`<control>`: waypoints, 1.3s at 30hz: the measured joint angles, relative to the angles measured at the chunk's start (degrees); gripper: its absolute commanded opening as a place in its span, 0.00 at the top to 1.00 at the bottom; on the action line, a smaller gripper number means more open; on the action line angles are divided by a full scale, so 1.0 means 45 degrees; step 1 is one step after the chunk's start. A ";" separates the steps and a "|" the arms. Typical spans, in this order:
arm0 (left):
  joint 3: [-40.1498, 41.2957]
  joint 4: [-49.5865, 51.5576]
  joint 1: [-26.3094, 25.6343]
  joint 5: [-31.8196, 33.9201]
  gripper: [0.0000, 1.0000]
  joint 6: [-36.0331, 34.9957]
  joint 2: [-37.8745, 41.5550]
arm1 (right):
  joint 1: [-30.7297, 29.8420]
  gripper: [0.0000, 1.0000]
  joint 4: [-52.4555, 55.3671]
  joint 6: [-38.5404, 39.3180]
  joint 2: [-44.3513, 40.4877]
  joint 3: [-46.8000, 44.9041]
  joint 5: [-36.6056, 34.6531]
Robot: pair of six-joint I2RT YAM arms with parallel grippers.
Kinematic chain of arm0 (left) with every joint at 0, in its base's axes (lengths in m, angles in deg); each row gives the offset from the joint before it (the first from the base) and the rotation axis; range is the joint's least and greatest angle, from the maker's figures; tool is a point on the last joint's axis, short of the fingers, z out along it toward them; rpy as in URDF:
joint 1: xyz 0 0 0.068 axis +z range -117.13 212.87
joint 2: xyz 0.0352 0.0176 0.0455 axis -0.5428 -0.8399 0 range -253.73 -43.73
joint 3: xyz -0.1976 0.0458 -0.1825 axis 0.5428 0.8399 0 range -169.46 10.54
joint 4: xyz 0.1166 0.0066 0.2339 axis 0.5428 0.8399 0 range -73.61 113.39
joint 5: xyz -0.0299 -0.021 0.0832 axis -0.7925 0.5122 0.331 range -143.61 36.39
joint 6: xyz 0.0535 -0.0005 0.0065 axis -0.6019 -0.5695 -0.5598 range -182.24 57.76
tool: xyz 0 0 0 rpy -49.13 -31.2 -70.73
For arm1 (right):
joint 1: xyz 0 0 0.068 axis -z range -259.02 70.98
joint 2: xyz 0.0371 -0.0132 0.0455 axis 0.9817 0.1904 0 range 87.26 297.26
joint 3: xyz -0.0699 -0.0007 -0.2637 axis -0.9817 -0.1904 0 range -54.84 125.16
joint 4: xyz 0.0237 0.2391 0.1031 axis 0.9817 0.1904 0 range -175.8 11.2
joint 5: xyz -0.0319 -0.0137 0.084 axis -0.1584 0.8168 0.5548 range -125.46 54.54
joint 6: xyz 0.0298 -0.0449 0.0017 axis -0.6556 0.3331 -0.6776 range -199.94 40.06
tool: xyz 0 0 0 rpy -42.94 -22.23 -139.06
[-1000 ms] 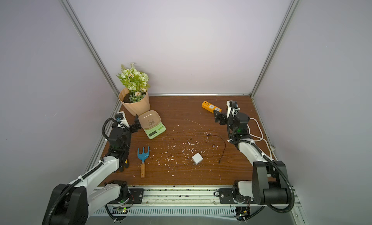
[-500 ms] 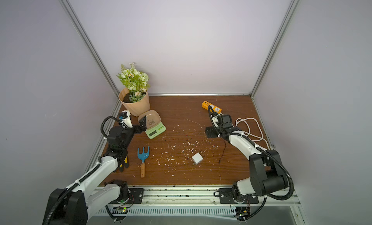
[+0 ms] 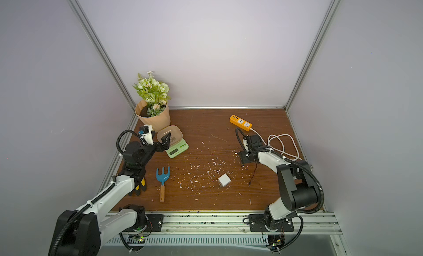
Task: Charge the electronic scale
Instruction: Pick up the charging cable from the center of the board.
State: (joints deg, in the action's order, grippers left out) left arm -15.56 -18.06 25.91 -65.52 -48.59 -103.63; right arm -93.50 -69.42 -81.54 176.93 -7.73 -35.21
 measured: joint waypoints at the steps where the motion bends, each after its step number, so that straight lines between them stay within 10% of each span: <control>1: 0.0000 0.0005 0.0000 -0.0019 0.03 -0.0010 0.0039 | 0.0000 0.39 -0.0005 0.0073 0.0097 0.0034 0.0000; 13: -0.0019 0.0403 -0.0034 -0.0194 0.03 -0.0005 0.0102 | 0.0024 0.54 -0.0471 0.0559 0.0894 0.0539 0.0058; 18: -0.0243 0.0578 -0.0170 -0.0277 0.03 -0.0005 0.0102 | 0.0058 0.83 -0.0539 0.0758 0.1214 0.0767 0.0277; 25: -0.0539 0.0617 -0.0495 -0.0845 0.00 -0.0068 -0.0053 | 0.0058 0.99 -0.0792 0.1180 0.1375 0.1005 0.1209; 39: -0.4847 0.1962 -0.2608 -0.6183 0.28 -0.1535 -0.4177 | 0.0053 1.00 -0.1384 0.3269 -0.0884 0.1719 0.8126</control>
State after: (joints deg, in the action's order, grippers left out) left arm -37.38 -9.23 14.18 -93.34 -55.49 -122.43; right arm -93.26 -75.65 -66.83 172.95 0.01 1.35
